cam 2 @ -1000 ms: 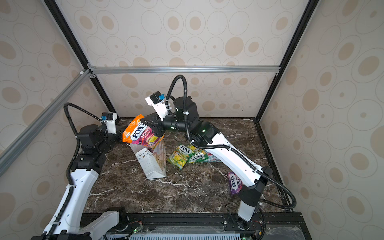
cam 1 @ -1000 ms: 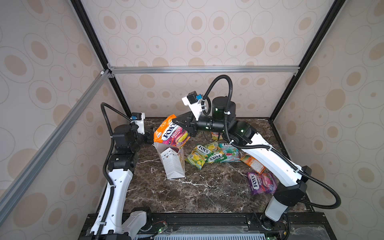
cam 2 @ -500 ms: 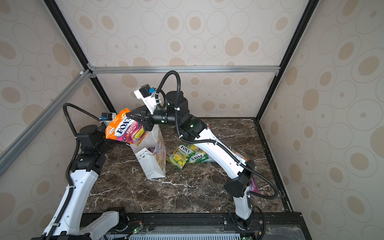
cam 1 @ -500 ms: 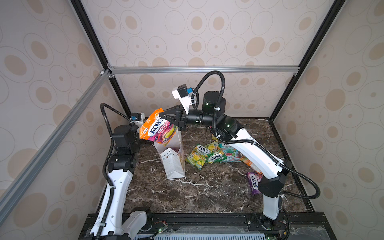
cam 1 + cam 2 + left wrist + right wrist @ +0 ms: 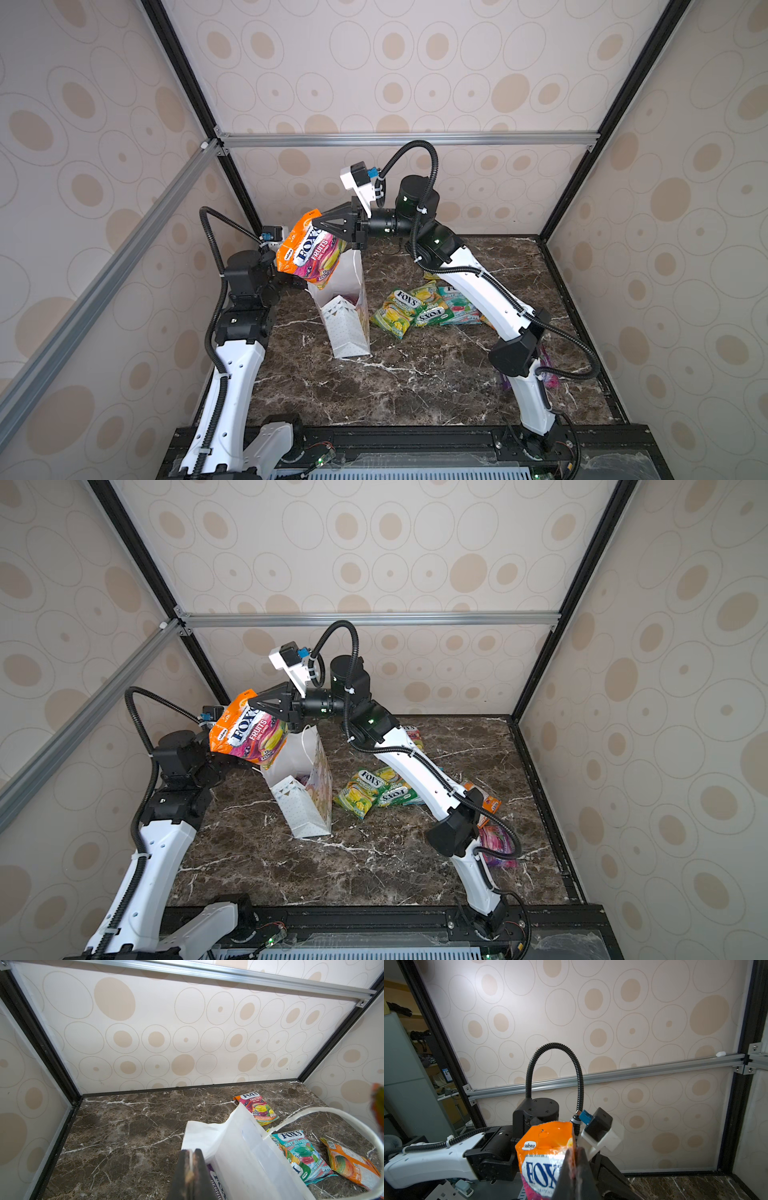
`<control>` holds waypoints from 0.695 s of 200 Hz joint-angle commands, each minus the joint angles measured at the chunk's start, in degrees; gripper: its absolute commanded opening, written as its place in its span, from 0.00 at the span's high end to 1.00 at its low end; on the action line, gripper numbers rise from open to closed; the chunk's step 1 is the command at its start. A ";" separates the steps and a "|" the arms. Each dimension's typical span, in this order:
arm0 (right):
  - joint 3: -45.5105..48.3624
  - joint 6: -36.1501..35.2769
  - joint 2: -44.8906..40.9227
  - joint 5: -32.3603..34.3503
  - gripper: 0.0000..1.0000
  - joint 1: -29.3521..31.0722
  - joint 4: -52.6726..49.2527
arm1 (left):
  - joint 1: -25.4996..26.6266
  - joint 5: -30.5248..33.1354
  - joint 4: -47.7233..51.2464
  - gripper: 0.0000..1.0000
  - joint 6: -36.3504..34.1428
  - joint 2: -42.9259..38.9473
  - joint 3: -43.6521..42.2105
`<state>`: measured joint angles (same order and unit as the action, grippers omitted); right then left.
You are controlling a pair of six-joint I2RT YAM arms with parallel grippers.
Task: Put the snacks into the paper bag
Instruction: 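Lower the Fox's Fruits packet into the bag with the right gripper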
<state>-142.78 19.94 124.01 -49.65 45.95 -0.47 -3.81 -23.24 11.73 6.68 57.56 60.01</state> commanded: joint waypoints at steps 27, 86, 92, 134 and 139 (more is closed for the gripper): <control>-2.41 2.51 2.33 -3.22 1.00 -2.51 1.55 | -0.40 0.29 -0.31 1.00 -0.35 -0.87 0.37; -5.89 12.26 8.53 -10.69 1.00 -5.20 9.37 | -0.43 0.04 -0.56 1.00 -0.14 -0.41 0.30; -6.75 13.89 9.46 -11.62 1.00 -5.54 10.15 | -0.41 0.11 -0.48 1.00 -0.09 -0.42 0.35; -9.40 14.84 12.18 -16.87 1.00 -6.28 8.03 | -0.40 0.57 -0.34 1.00 -0.26 -0.61 0.36; -9.32 14.86 12.24 -16.97 1.00 -6.51 8.03 | -0.40 0.64 -0.37 1.00 -0.26 -0.61 0.30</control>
<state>-149.97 32.51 136.16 -62.08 40.14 4.86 -3.84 -22.79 11.77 6.68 57.58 60.01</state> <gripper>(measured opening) 0.042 0.048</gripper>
